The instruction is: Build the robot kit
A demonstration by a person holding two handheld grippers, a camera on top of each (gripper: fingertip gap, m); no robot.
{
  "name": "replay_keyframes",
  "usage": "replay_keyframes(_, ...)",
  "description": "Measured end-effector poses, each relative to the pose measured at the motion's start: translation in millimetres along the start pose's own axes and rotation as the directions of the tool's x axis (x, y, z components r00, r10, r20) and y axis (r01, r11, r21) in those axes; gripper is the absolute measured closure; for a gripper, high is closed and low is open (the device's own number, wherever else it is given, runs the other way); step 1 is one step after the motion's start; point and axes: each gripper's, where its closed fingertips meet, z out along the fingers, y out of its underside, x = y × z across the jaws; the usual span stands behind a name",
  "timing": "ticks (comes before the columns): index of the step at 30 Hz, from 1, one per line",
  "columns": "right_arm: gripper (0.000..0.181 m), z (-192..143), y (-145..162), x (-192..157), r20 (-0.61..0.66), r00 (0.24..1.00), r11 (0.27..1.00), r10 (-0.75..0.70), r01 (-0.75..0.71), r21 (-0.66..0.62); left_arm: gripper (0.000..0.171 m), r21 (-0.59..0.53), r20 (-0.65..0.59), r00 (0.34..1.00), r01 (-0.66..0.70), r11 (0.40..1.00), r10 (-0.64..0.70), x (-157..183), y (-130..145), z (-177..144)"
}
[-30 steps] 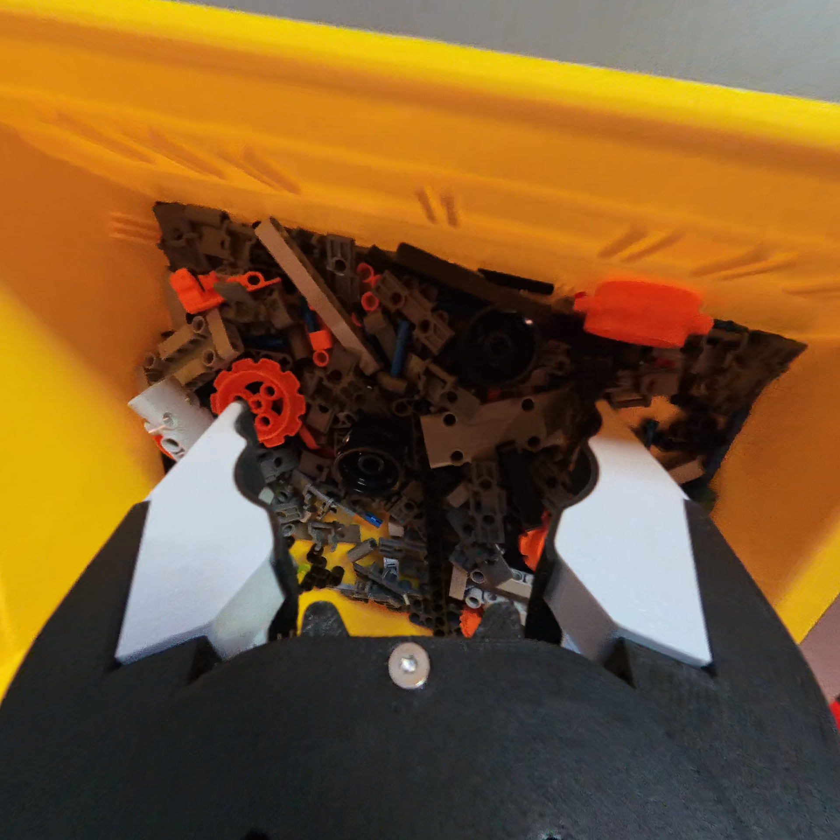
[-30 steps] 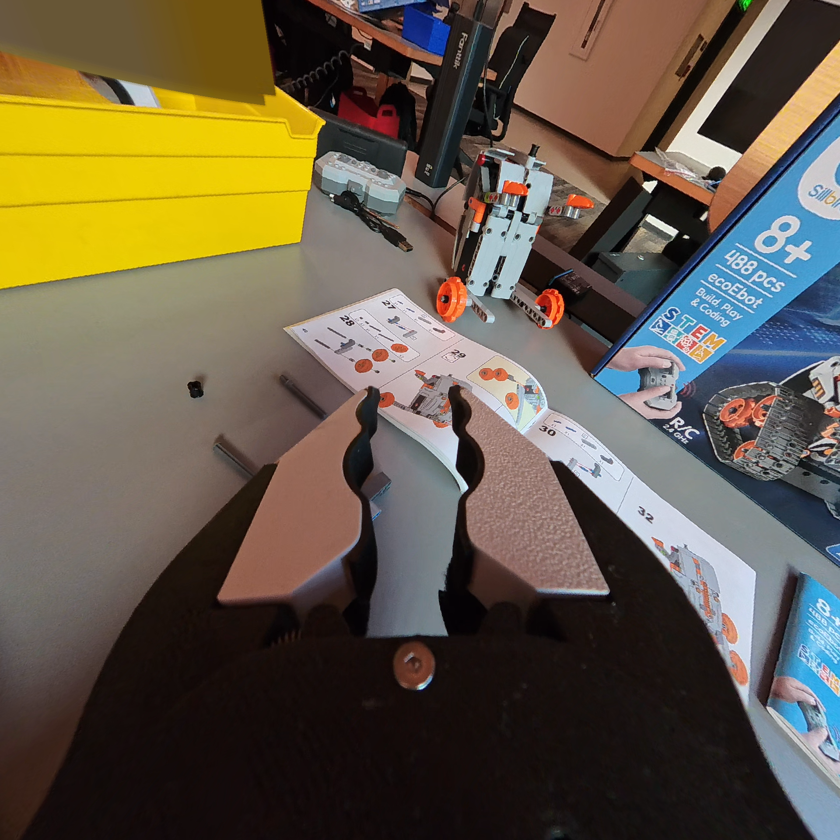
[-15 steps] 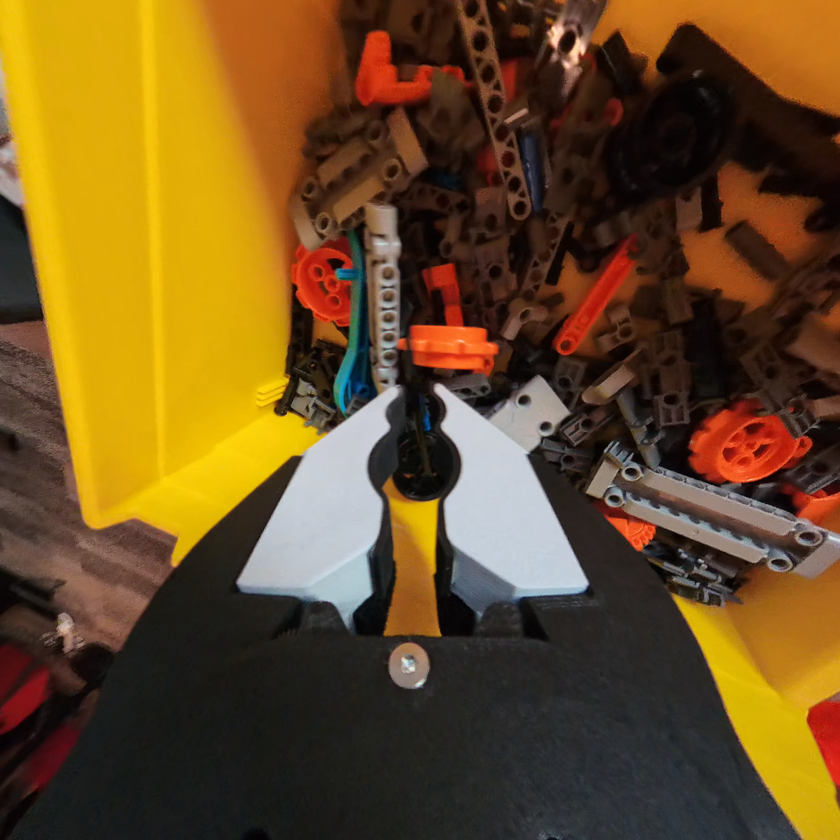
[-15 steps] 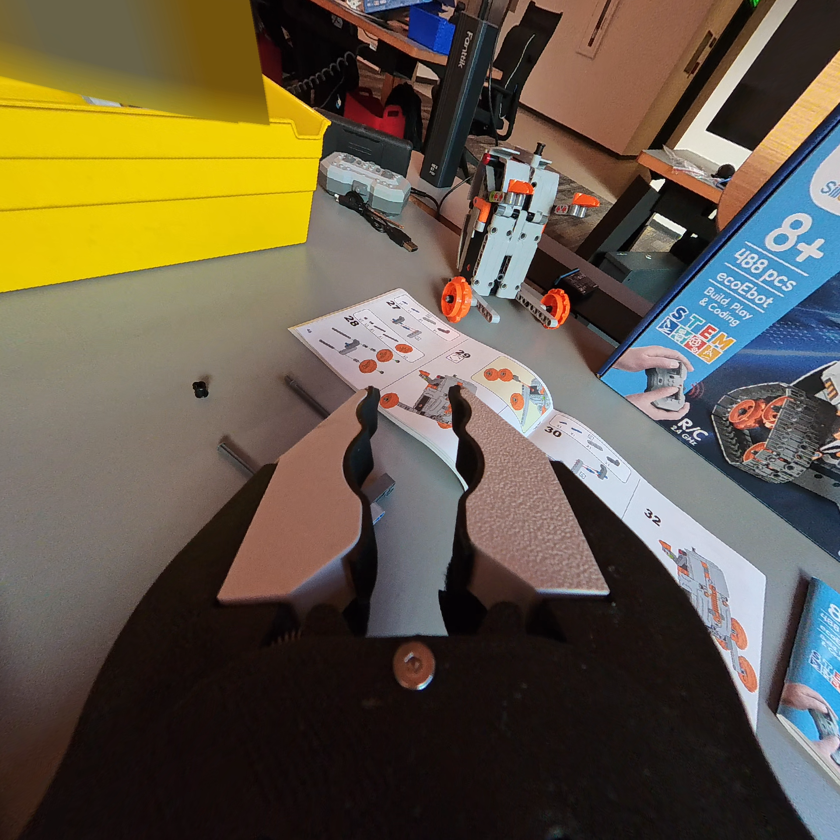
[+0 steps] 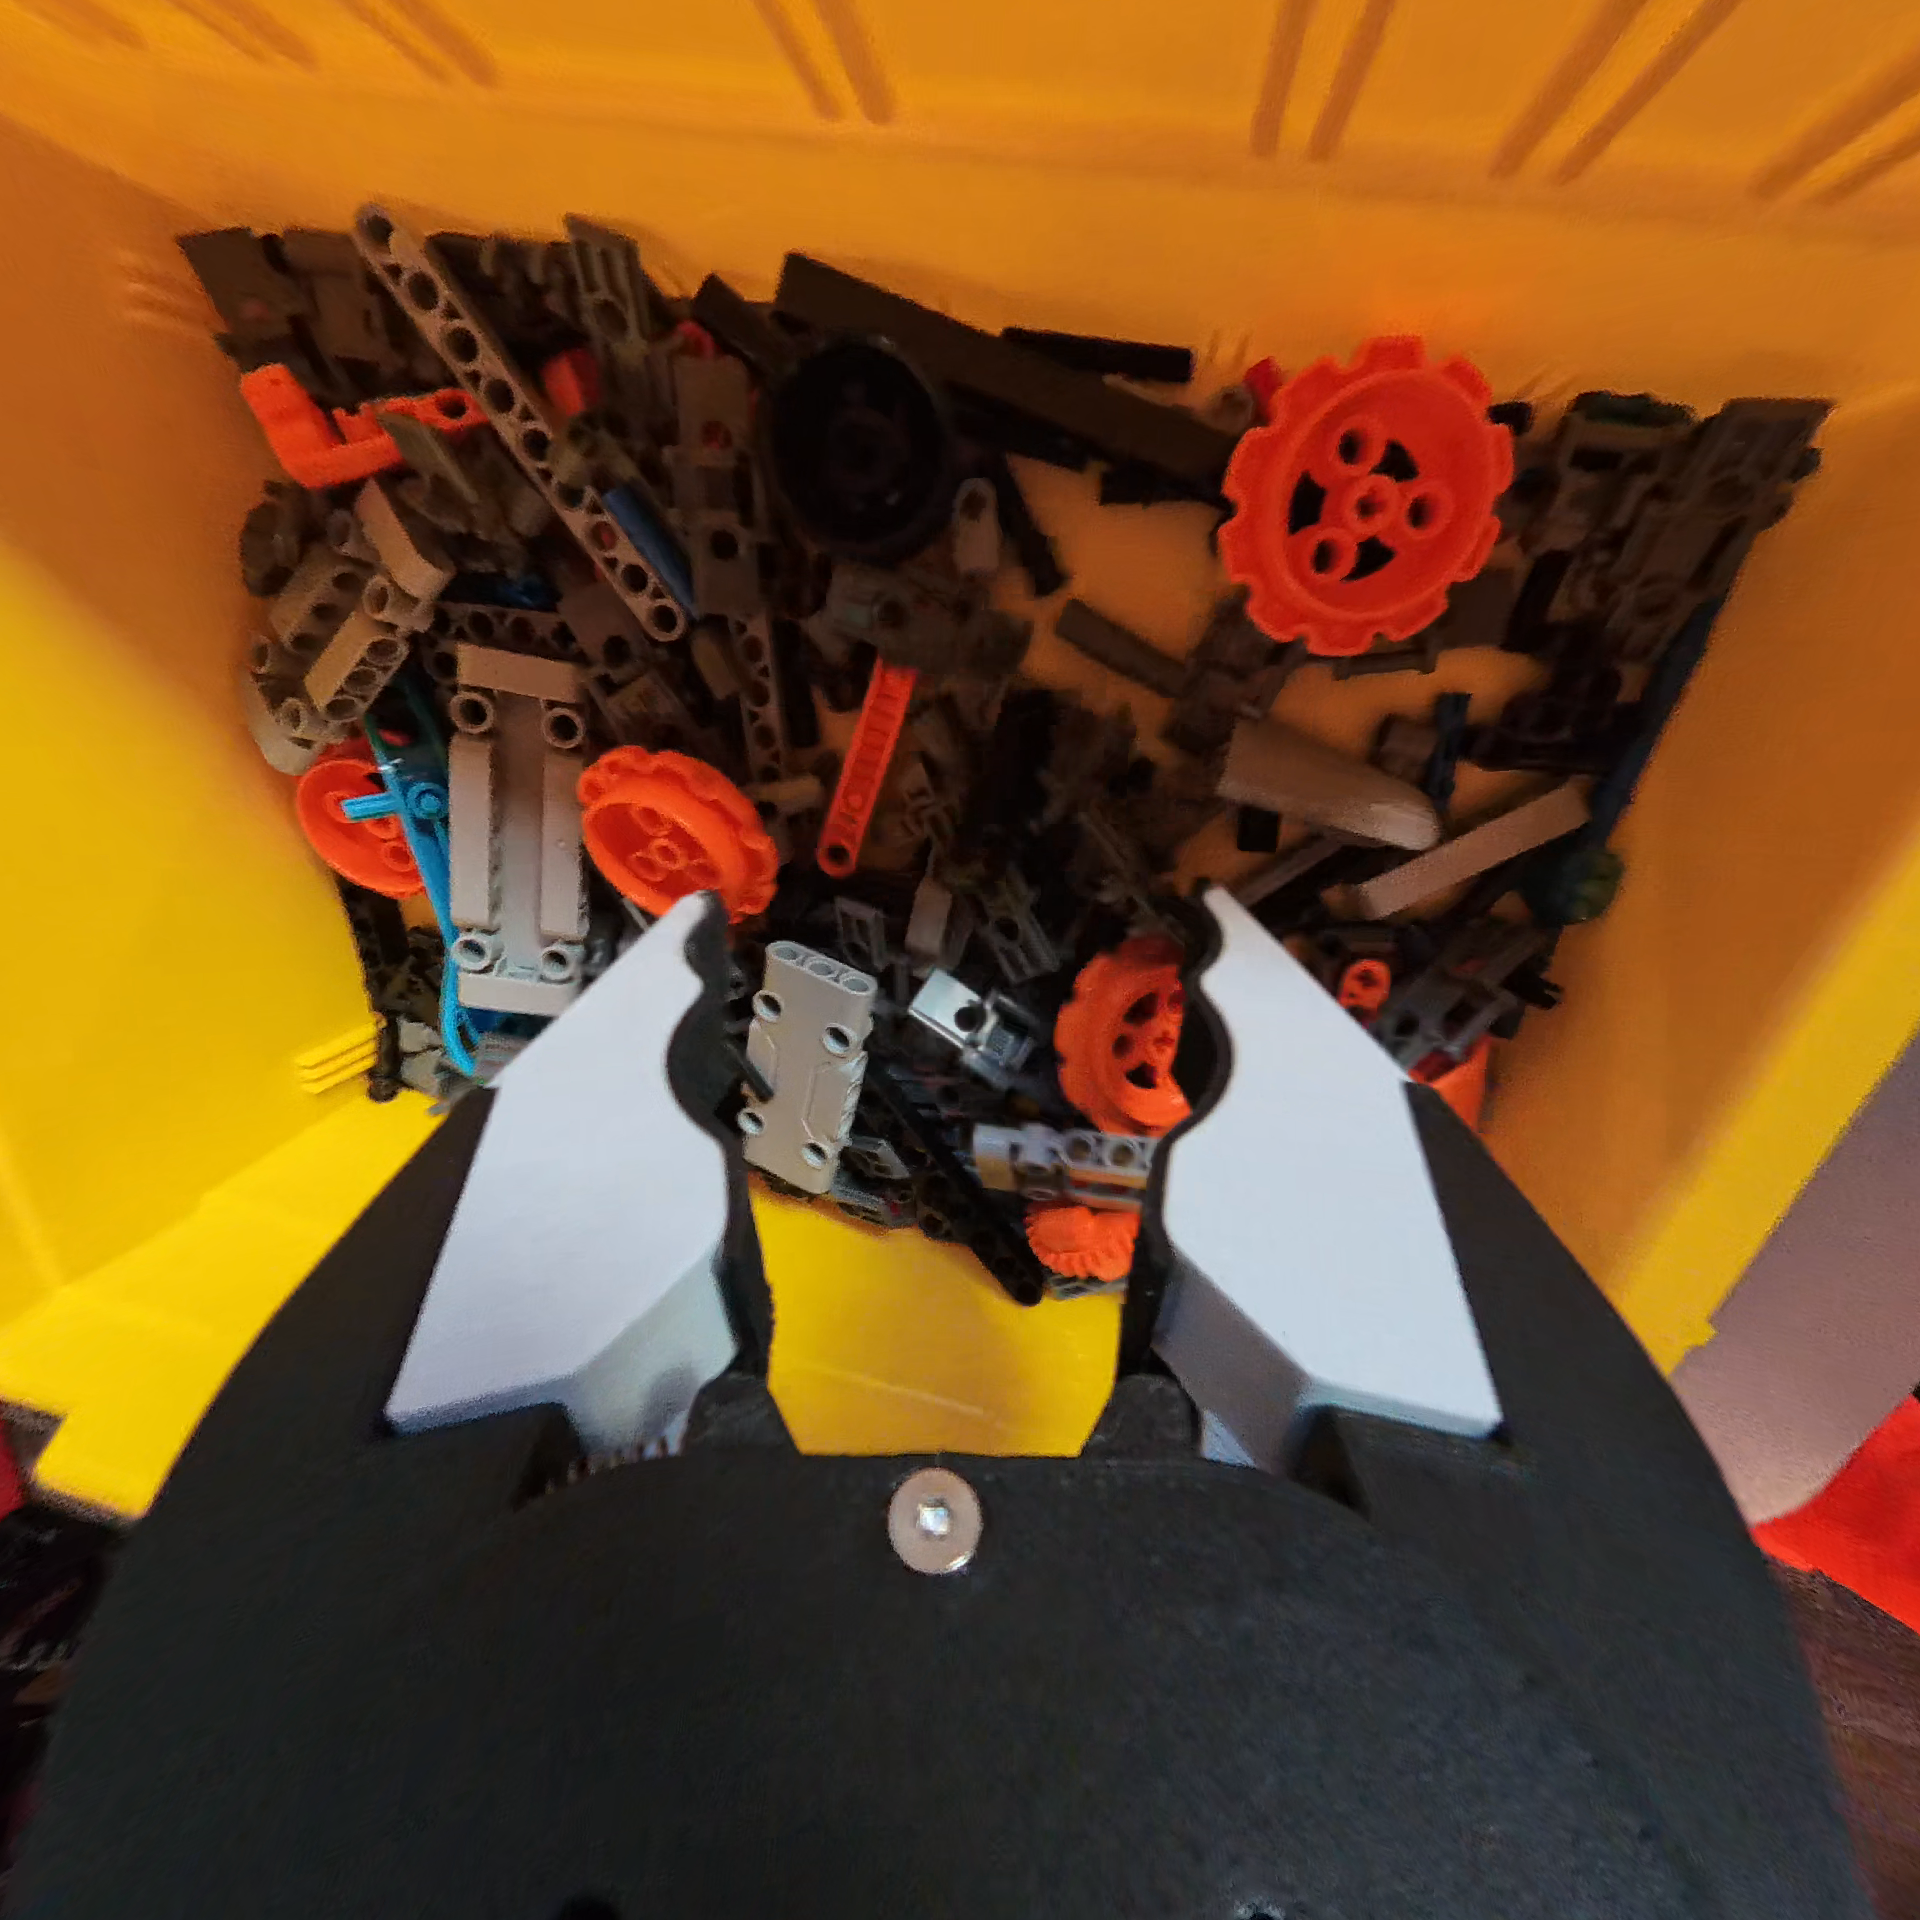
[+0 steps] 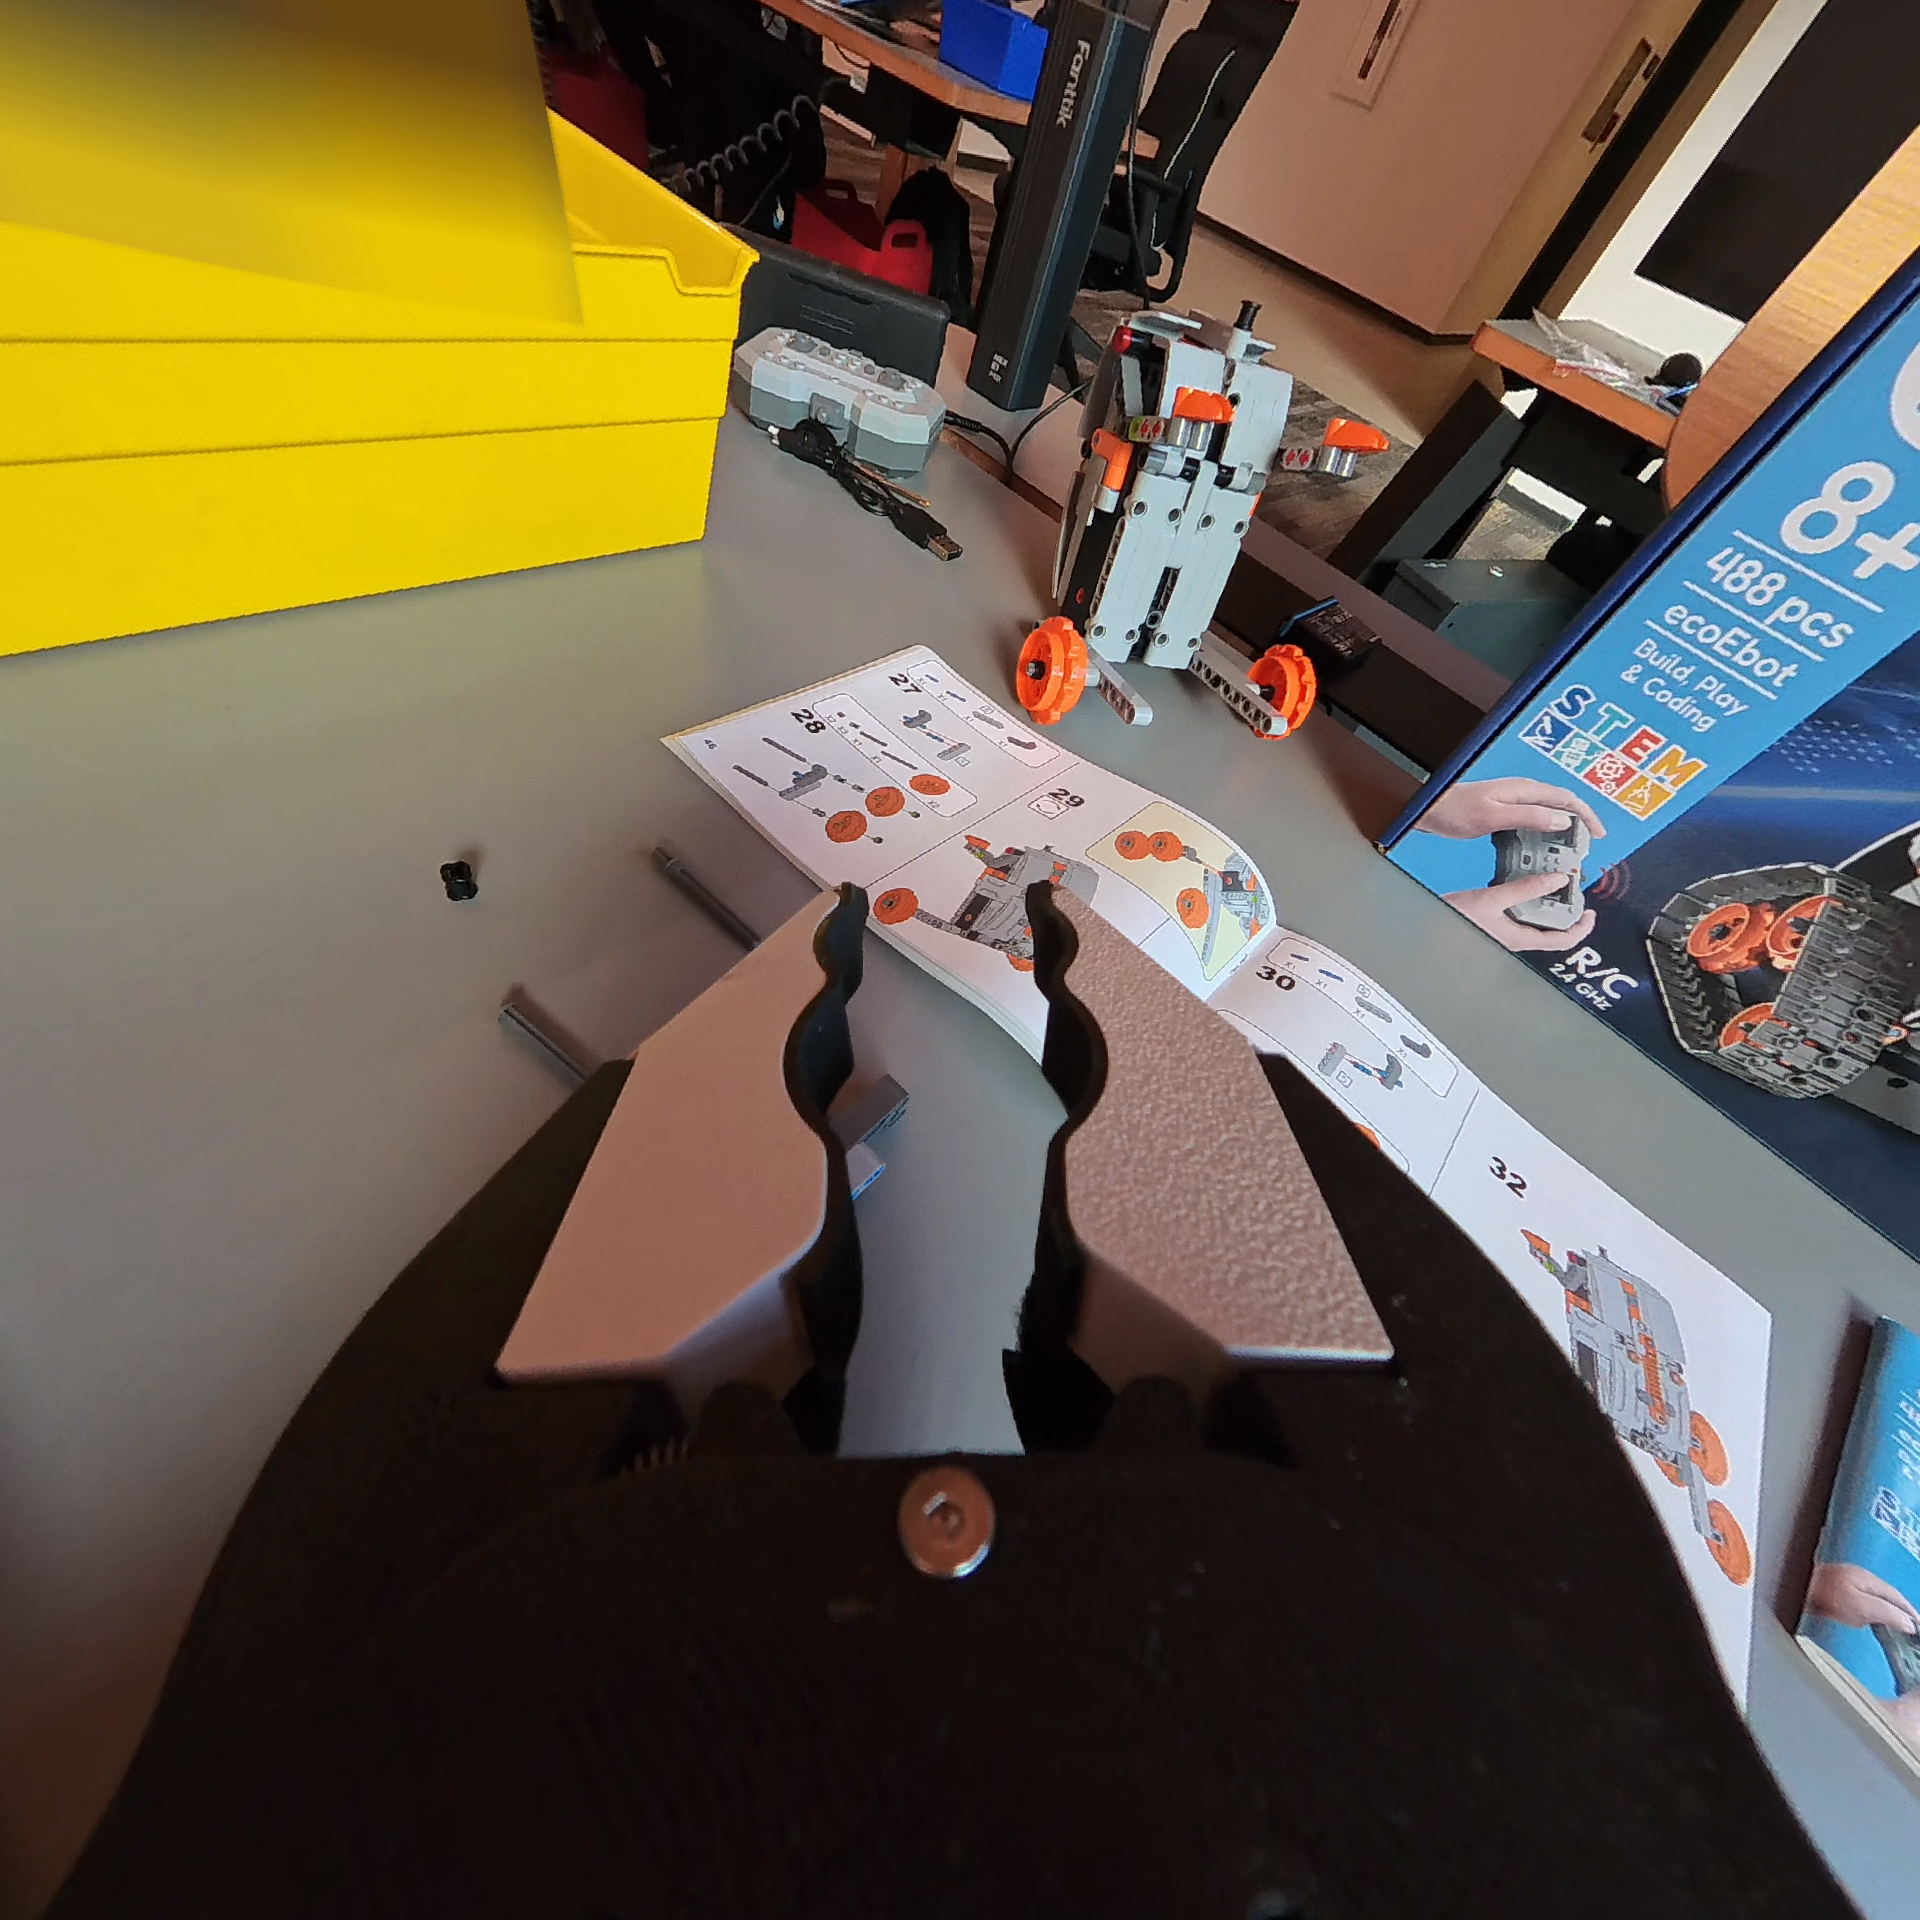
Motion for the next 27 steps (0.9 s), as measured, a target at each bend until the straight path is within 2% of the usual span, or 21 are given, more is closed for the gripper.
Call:
replay_keyframes(2,0.15,0,0,0,-0.001,1.0,1.0,0.0,0.0,0.002,0.119,-0.043,0.006,0.999,-0.039,0.998,0.039,-6,8,2)
replay_keyframes(3,0.15,-1,-1,0,-0.002,1.0,1.0,0.0,0.0,0.003,0.151,-0.071,0.016,0.998,-0.068,0.995,0.069,-11,14,3)
replay_keyframes(5,0.15,-1,-1,1,-0.005,1.0,1.0,0.003,-0.003,0.008,0.157,-0.104,0.059,0.993,-0.093,0.99,0.1,-25,19,6)
replay_keyframes(9,0.15,-2,-1,2,-0.005,1.0,1.0,0.011,-0.011,0.011,0.158,-0.15,0.031,0.999,-0.014,0.989,0.019,-42,21,6)
replay_keyframes(14,0.15,-2,-2,1,-0.006,1.0,1.0,0.0,0.0,0.008,0.159,-0.13,0.098,0.991,0.1,0.986,-0.088,-77,24,3)
replay_keyframes(17,0.15,-1,-2,1,-0.001,1.0,1.0,-0.001,0.001,0.007,0.141,-0.084,0.049,0.984,0.174,0.981,-0.17,-75,22,-4)
replay_keyframes(20,0.15,-1,-2,-1,0.004,1.0,1.0,-0.004,0.004,0.007,0.132,-0.033,-0.081,0.976,0.198,0.98,-0.2,-51,16,-13)
replay_keyframes(22,0.15,0,-2,-2,0.008,1.0,1.0,-0.008,0.008,0.006,0.135,-0.052,-0.186,0.969,0.155,0.987,-0.162,-26,20,-17)
replay_keyframes(27,0.15,0,-3,-3,0.011,1.0,1.0,-0.016,0.016,0.004,0.114,-0.128,-0.237,0.971,-0.011,0.992,-0.02,9,39,-25)
